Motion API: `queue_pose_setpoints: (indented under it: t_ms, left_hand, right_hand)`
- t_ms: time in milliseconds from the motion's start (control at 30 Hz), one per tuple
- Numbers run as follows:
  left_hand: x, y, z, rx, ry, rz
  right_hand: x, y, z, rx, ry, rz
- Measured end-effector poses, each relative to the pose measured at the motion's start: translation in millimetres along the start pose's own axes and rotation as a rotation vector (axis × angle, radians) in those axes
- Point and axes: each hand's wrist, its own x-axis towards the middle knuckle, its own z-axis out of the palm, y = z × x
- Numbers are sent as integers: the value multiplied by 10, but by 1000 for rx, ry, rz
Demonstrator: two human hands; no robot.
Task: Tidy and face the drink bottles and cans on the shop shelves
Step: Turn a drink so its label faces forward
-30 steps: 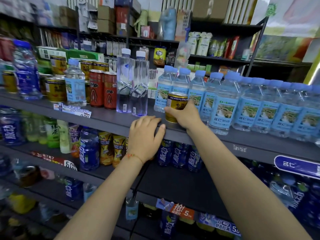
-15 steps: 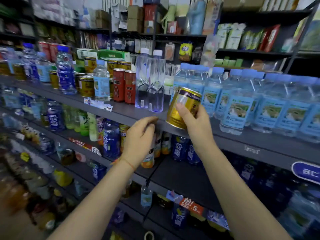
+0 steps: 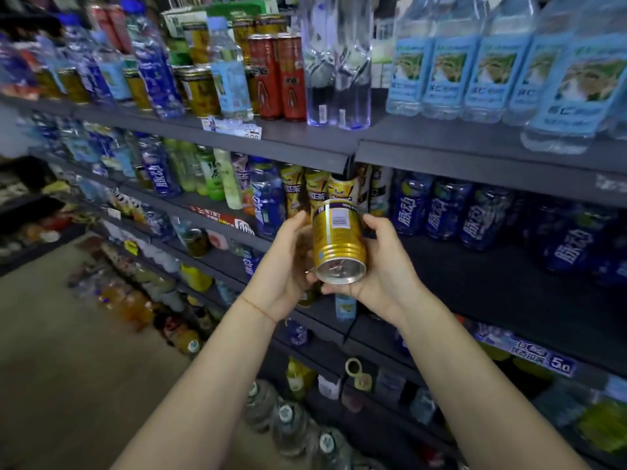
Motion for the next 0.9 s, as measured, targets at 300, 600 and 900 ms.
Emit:
queue_pose_setpoints:
  t_ms: [300,600,900]
  left_hand:
    - [-28,933,-1712,-4,21,8]
    - [217,1882,-3491,214,49,170]
    - [1075,2638,-3486,239,-106,429]
  right_hand:
    - [954,543,1581,-327,135,-56]
    - [2244,1115,2912,-591,139,-267]
    - [3059,449,3236,-764,278,-694]
